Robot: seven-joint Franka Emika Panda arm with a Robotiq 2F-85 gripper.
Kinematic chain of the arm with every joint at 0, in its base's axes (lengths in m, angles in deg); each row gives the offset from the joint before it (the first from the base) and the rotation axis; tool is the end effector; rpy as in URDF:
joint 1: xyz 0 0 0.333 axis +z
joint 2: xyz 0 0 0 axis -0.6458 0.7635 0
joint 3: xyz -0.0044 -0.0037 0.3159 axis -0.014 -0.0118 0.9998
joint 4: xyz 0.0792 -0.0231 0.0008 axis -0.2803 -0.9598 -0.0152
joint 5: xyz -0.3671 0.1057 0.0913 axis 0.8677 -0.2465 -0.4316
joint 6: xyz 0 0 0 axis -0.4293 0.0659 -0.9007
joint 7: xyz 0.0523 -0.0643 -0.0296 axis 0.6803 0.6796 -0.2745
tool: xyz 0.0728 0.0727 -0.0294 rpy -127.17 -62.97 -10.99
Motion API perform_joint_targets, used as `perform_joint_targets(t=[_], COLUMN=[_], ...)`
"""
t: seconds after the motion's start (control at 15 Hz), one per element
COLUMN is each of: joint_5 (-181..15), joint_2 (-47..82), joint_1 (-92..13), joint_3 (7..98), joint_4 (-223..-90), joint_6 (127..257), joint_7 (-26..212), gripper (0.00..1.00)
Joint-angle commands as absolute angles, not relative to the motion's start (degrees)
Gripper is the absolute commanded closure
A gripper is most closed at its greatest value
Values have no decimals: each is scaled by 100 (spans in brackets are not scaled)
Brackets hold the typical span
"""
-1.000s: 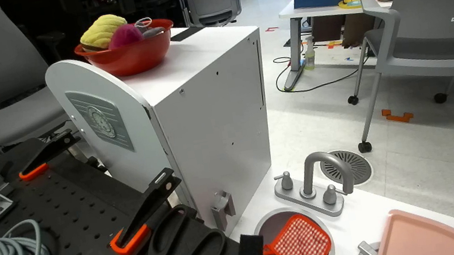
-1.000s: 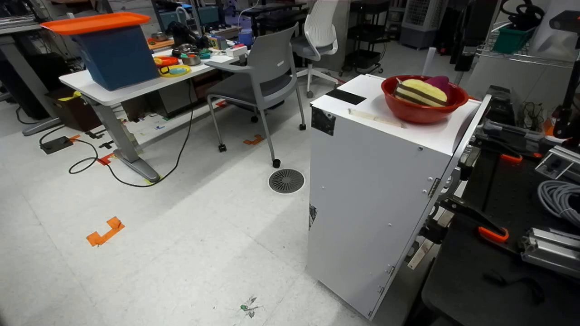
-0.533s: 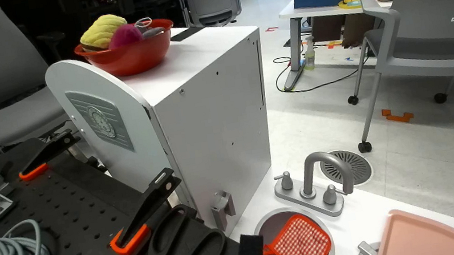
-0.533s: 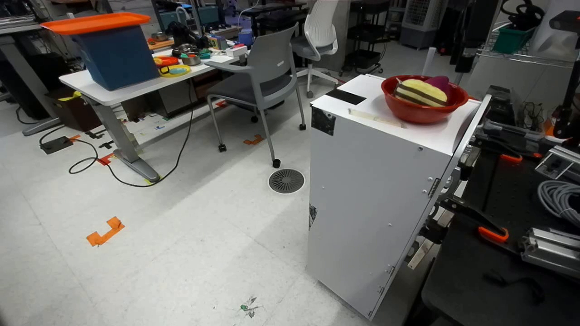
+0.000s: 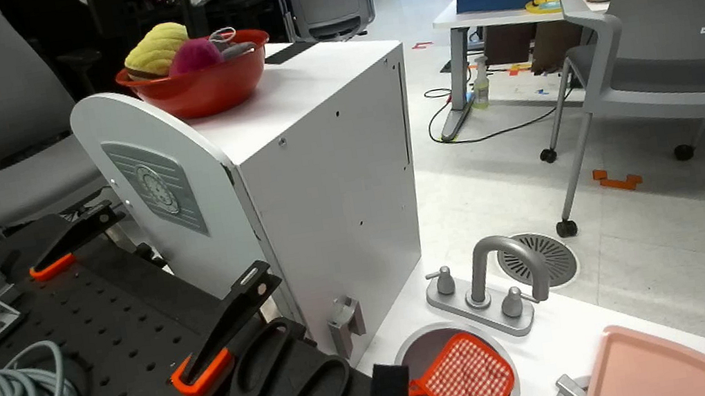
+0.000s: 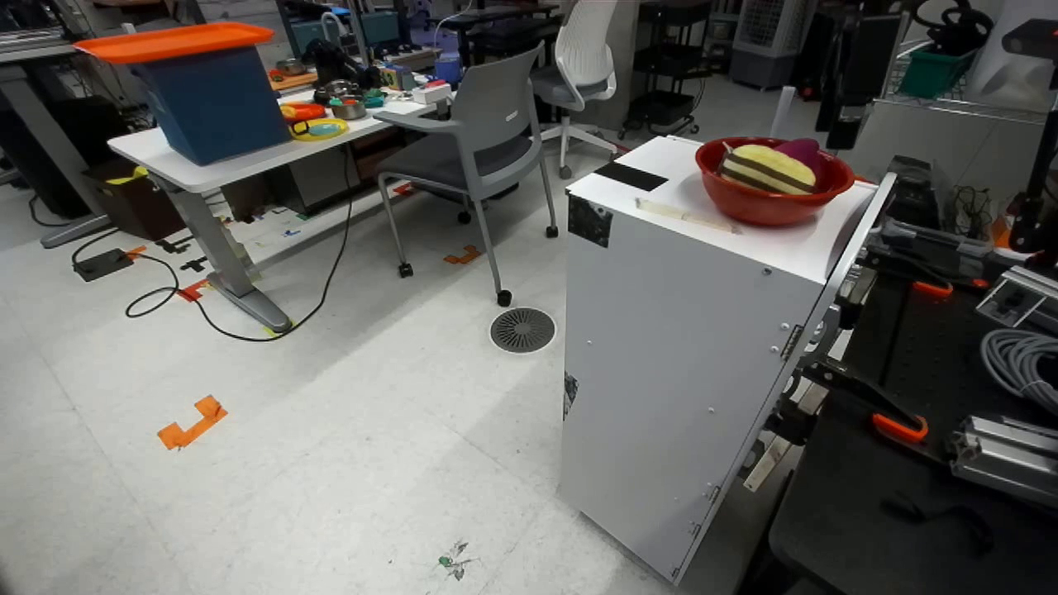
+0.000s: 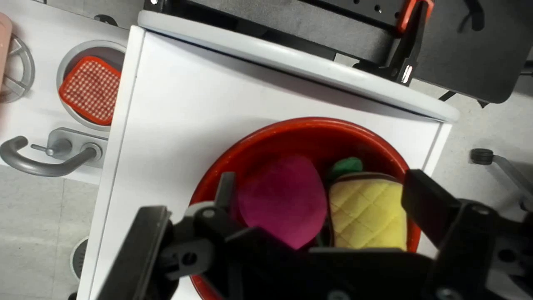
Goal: Pick the red object on the cabinet and drop it in the sink
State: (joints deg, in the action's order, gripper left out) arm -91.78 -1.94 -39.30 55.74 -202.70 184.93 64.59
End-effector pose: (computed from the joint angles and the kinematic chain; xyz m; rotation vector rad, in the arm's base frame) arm 0.4646 0.0044 0.3164 -2.9854 -0.5273 0.1880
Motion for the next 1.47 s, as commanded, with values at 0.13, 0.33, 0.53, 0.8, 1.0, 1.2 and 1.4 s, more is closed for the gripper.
perform_joint_targets(t=[0.13, 0.33, 0.53, 0.8, 1.0, 1.2, 1.4], joint_5=[-8856, -8723, -8712, -8740, -8796, -8810, -8797], joint_2=[239, 404, 509, 608, 674, 706, 695], joint_1=[-4007, -4029, -4028, -3962, -3925, -3905, -3893], joint_3=[5558, 5579, 5609, 5730, 5847, 5935, 5982], joint_4=[-19903, -19757, -19645, -19516, -19446, -19421, -19439], joint_6=[18487, 18477, 18478, 18387, 18336, 18301, 18272], joint_7=[6491, 6505, 6428, 6294, 6243, 6240, 6260], gripper=[0, 0, 0, 0, 0, 0, 0])
